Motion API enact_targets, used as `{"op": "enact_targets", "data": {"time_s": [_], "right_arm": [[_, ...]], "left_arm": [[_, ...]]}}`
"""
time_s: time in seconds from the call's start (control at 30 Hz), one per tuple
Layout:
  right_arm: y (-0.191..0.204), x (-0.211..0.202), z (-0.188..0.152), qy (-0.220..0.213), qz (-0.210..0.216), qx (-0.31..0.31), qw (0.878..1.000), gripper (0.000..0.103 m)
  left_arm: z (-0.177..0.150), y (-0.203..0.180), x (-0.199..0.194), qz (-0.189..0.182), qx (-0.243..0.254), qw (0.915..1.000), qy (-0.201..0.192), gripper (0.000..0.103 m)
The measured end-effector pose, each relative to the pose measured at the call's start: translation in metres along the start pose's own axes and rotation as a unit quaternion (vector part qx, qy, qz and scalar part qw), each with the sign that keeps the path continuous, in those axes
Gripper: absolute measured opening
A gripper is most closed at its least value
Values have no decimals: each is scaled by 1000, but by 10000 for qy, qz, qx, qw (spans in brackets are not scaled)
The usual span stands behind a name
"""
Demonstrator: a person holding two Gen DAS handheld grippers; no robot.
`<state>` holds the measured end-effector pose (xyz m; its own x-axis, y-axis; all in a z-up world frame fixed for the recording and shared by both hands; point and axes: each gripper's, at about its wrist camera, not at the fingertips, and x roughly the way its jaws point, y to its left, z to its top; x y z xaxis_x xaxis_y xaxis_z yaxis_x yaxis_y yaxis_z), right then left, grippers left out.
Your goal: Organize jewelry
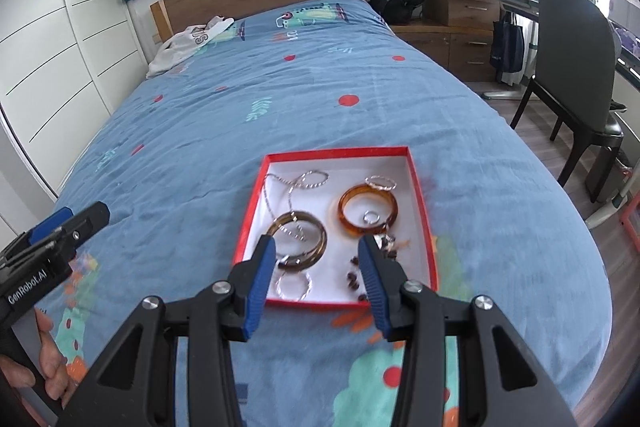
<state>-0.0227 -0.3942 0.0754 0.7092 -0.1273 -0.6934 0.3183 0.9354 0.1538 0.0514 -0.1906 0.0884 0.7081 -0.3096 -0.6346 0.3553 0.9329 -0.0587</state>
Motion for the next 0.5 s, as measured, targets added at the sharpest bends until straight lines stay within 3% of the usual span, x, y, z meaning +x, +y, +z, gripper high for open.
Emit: {"op": "enact_targets", "data": {"time_s": [0.5], "right_arm": [[10, -43, -38, -121, -100, -196, 9997, 42]], "left_arm": [[-36, 16, -45, 168, -108, 9998, -97, 86]]}}
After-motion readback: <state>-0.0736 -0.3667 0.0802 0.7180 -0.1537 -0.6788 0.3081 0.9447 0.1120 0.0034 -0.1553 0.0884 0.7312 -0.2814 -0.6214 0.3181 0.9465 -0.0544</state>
